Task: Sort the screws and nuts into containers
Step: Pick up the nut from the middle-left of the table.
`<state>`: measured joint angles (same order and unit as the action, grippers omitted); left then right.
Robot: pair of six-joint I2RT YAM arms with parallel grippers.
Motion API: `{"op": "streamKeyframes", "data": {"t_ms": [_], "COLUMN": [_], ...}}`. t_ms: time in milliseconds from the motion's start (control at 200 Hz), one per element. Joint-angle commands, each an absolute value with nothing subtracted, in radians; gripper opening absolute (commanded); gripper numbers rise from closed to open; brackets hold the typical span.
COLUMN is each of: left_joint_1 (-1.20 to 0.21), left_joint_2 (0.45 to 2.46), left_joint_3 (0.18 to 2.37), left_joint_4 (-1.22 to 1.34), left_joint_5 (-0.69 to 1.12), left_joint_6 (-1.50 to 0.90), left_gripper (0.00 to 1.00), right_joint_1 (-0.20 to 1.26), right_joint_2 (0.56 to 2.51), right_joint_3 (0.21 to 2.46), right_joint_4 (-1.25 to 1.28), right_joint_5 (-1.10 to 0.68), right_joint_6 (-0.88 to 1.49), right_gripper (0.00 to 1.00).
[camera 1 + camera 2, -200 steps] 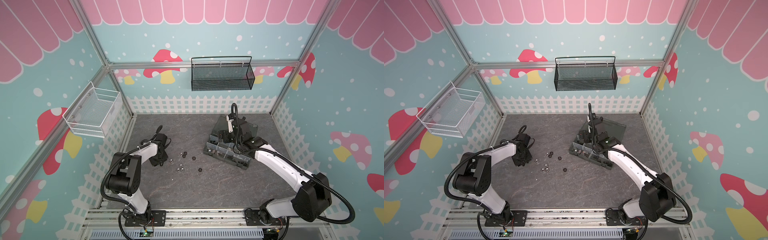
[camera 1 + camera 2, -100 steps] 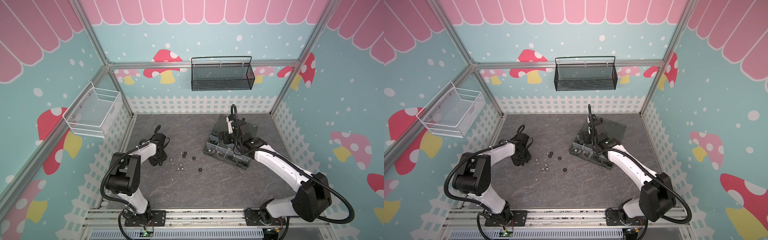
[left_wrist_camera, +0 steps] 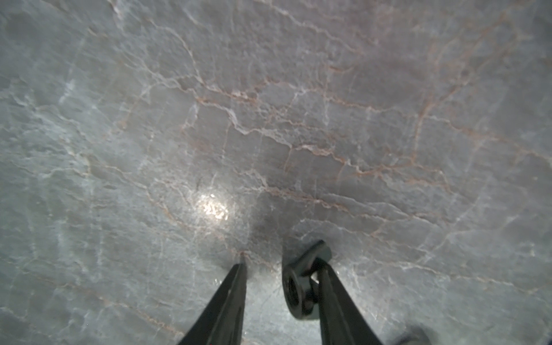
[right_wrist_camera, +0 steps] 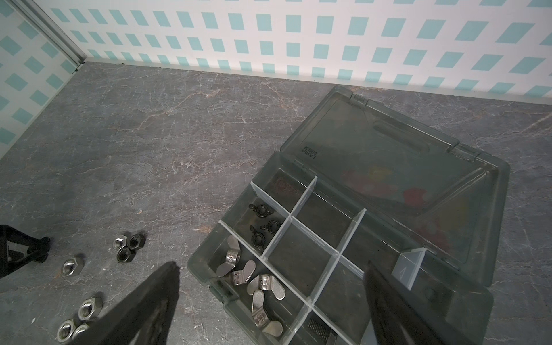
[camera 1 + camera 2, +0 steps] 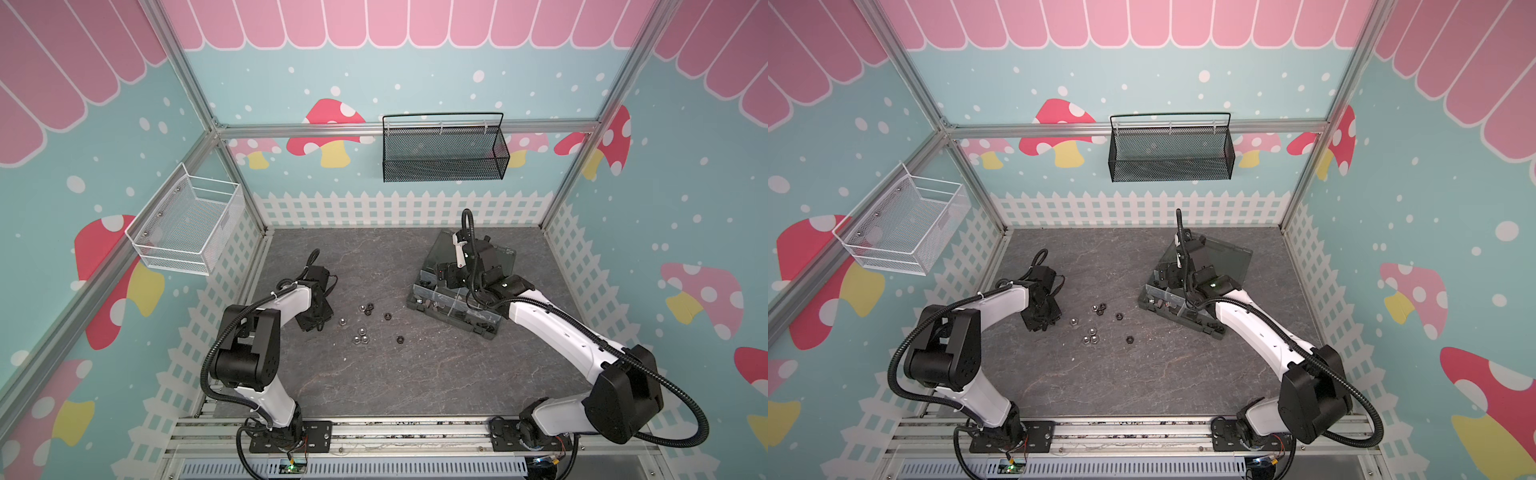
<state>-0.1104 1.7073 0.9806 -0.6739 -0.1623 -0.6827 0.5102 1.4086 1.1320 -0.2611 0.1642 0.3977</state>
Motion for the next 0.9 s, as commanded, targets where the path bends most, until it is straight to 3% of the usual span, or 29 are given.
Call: {"op": "streamKeyframes", "data": {"t_ms": [0,255,896], "left_joint_1": [-0.096,-0.097,-0.097], "left_joint_2": [1.742,1.741,1.664], "left_joint_3": [0.96,0.956,0.932], "left_joint_4": [-0.692,-0.686,-0.686], "left_joint_5": [-0.167,-0.153,-0.103], "left_joint_6": [-0.675,-0.681,-0.698], "left_gripper": [0.36,0.2,0.0], "right_joint_1": [0.507,0.506,0.508], "right_joint_2": [1.406,1.413,1.403], "right_joint_3": [1.145,1.147,1.14], "right_joint_4": [-0.252,-0.254,-0.255], "right_joint_5": [0.163,0.16,0.165], "right_joint_6": [0.408,0.407,0.41], "right_gripper": [0.97,0.97,0.97]}}
